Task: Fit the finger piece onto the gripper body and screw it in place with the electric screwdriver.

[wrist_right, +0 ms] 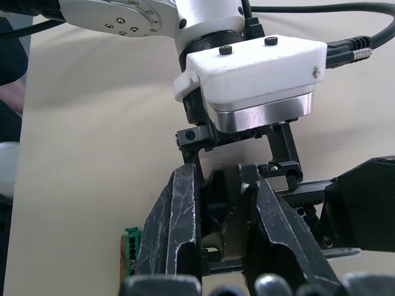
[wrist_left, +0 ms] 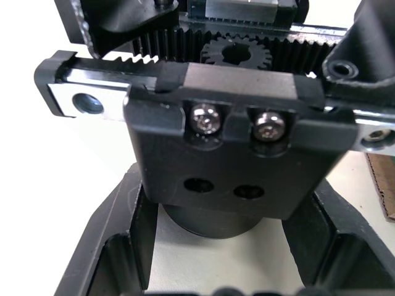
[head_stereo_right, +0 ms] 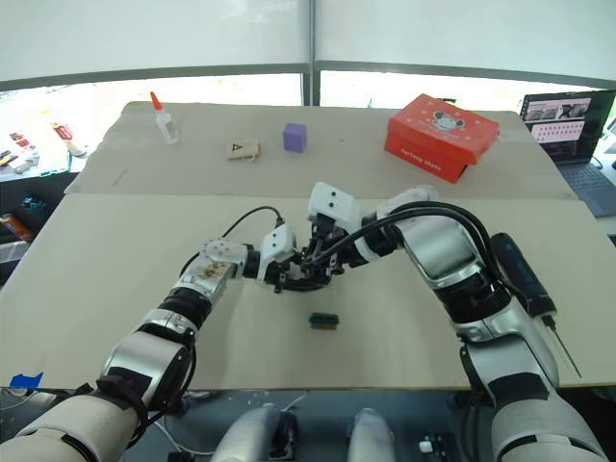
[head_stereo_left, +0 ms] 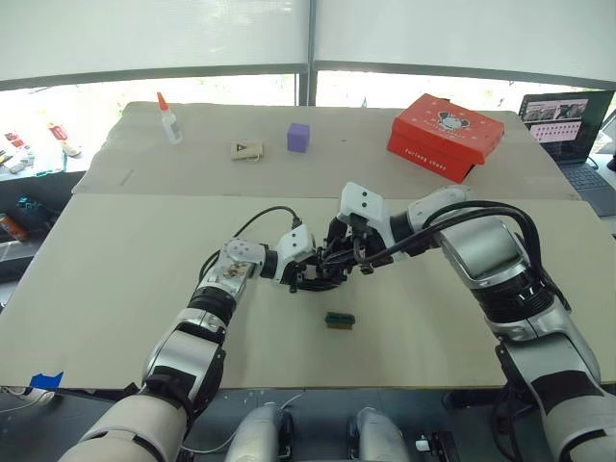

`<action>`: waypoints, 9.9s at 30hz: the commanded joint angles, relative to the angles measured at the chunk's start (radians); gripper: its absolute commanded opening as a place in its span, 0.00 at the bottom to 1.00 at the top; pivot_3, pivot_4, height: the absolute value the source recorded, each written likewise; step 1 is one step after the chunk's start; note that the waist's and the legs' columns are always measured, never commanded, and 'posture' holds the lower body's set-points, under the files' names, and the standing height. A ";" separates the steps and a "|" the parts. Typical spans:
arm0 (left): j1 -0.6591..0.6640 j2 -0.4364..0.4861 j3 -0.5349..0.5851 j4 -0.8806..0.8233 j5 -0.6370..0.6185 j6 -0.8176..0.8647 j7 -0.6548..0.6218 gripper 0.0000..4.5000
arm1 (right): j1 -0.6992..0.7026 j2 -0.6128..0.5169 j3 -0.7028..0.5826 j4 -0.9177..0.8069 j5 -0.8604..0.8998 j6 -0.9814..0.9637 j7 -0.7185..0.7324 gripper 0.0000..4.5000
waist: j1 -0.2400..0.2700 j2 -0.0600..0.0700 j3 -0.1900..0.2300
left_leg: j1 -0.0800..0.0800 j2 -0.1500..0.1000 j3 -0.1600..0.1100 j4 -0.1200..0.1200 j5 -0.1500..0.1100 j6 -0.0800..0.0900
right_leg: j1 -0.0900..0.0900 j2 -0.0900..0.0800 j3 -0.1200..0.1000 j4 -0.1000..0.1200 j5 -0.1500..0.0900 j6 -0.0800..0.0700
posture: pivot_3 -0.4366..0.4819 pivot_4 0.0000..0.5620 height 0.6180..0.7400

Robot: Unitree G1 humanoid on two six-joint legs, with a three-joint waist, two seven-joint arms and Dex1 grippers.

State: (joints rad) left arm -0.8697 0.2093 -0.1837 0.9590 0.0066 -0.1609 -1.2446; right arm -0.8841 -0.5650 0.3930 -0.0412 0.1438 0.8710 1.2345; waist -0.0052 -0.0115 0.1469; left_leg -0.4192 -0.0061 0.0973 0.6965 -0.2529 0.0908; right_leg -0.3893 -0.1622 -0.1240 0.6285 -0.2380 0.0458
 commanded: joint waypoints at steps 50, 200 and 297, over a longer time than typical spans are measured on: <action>0.004 -0.007 0.005 -0.025 -0.020 0.012 -0.002 0.51 | 0.059 -0.021 -0.155 -0.098 0.164 -0.145 0.005 0.09 | 0.006 0.000 0.008 | -0.019 -0.003 0.005 0.001 0.002 0.002 | -0.015 0.002 -0.001 0.002 0.001 0.001 | 0.48 0.27 1.00; 0.504 0.750 0.206 -1.407 -0.698 0.724 -0.107 1.00 | 0.085 -0.423 -0.657 0.426 0.261 -0.250 0.271 0.43 | -0.012 0.020 0.020 | -0.005 0.006 0.020 -0.003 0.005 -0.005 | -0.014 0.015 0.027 0.000 -0.001 0.000 | 0.48 0.27 1.00; 0.544 0.456 -0.036 -1.179 -0.366 0.425 -0.035 1.00 | 0.688 0.063 -0.445 -0.506 0.489 -0.520 -0.317 0.43 | 0.018 0.017 0.019 | -0.006 0.005 0.019 -0.001 0.003 -0.001 | -0.014 0.015 0.027 0.001 0.001 -0.001 | 0.48 0.27 1.00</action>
State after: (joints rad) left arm -0.3101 0.6655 -0.2182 -0.2004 -0.3549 0.2651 -1.2777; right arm -0.1779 -0.5070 -0.0438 -0.5112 0.6114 0.3988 0.9145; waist 0.0128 0.0051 0.1661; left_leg -0.4247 -0.0013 0.1165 0.6960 -0.2500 0.0899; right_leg -0.4038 -0.1471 -0.0967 0.6295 -0.2372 0.0449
